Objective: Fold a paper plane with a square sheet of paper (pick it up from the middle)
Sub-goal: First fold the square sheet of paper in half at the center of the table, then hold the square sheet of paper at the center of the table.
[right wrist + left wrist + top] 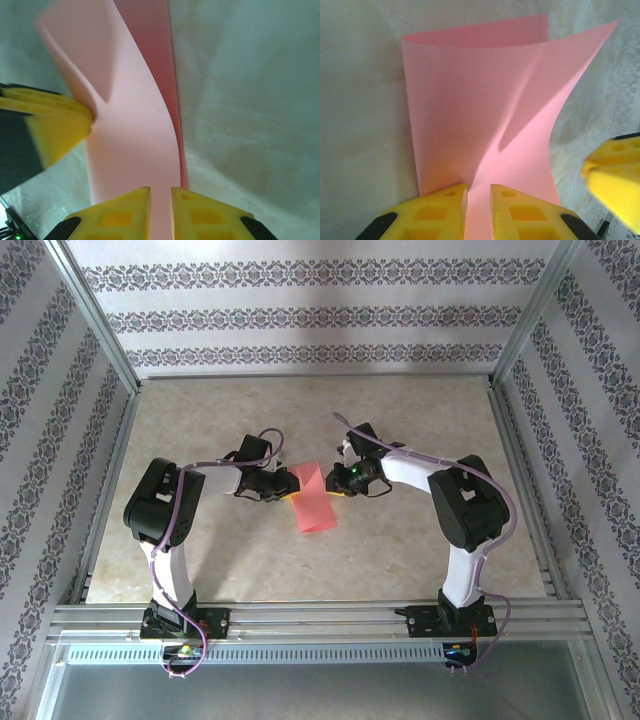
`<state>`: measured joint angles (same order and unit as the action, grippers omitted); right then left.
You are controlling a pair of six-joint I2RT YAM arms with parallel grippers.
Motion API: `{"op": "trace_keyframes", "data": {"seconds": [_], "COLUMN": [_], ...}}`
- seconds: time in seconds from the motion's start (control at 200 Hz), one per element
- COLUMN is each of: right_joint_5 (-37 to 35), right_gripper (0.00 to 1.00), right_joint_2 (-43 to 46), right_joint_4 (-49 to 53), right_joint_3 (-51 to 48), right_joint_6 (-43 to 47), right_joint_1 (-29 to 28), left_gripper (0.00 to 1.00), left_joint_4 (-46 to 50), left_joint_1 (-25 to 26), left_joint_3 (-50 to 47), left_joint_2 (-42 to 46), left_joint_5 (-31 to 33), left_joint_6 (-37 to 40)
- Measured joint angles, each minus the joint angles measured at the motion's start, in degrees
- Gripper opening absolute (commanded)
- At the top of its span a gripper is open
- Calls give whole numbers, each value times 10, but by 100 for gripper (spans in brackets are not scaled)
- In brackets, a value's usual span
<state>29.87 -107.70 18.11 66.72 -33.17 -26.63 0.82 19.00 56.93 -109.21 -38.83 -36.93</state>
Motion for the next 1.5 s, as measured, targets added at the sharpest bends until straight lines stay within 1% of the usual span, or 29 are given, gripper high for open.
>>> {"op": "trace_keyframes", "data": {"seconds": [0.21,0.47,0.725,1.234,1.359,1.499], "right_joint_5": [-5,-5,-6,-9,-12,-14], "right_gripper": [16,15,15,13,13,14], "right_joint_2": [-3,-57,-106,-112,-112,-113], "right_joint_4": [-3,3,7,13,14,14], "right_joint_3": [25,68,83,86,87,87], "right_joint_6": [-1,0,1,15,21,22], "right_joint_1": [-4,-36,-39,-35,-35,-33], "left_gripper": [21,21,21,22,25,25], "left_joint_4": [5,9,12,31,71,123], "left_joint_1": [0,0,-1,-3,-3,-3], "left_joint_3": [3,6,8,19,40,59], "left_joint_2": [-2,-3,-5,-6,-5,17], "left_joint_5": [-2,-2,-5,-6,13,72], "left_joint_6": [6,7,7,11,19,24]}}
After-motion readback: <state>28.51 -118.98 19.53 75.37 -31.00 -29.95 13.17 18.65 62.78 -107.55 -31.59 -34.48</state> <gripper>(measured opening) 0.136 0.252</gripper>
